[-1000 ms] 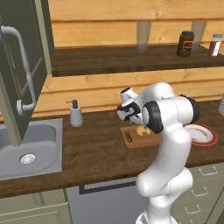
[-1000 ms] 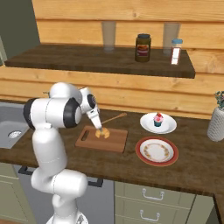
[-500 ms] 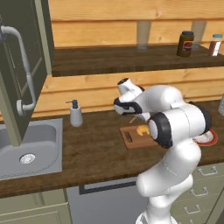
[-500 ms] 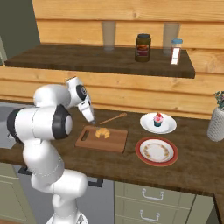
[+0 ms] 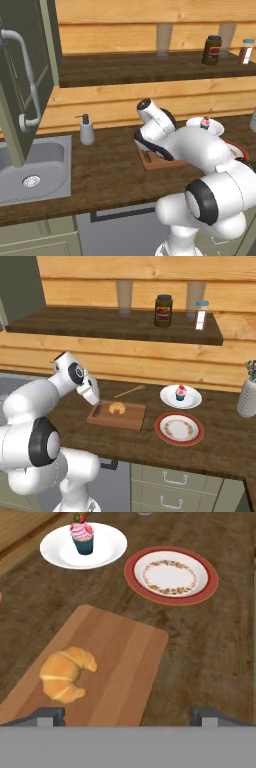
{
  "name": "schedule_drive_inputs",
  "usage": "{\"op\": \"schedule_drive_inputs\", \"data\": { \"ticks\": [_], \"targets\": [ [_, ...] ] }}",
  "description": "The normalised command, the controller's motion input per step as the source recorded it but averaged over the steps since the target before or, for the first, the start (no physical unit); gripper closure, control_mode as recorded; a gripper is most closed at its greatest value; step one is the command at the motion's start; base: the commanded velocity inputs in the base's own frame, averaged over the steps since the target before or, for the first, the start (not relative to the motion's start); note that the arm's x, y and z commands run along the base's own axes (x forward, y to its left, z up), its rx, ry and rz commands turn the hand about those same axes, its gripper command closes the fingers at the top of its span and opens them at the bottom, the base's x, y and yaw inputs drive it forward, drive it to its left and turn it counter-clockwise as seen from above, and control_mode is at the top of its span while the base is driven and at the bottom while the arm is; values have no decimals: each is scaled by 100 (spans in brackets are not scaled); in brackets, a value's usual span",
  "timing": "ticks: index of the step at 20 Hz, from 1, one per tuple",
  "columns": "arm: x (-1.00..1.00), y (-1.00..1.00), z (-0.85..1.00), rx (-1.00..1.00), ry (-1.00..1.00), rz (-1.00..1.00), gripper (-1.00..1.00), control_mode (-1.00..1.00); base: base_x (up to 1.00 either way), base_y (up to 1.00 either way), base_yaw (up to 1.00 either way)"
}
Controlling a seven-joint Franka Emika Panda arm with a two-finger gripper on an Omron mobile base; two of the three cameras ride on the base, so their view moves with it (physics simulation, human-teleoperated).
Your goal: From the different types of pastries on the counter, select a croissant and place it on the cutting board. Then retrieve a jar of jam from the cabinet and place it alongside the croissant on the cutting board.
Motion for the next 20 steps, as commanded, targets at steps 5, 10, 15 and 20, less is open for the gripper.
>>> {"op": "schedule_drive_inputs", "data": {
  "ticks": [5,10,15,20],
  "targets": [
    [-43,0,22,-11,-13,23,-100,-100,0,0,0],
    [-19,0,14,-8,-10,19,-100,-100,0,0,0],
    [0,0,0,0,0,0,-100,-100,0,0,0],
    [0,0,0,0,0,0,-100,100,-49,0,7]
  ]
}}
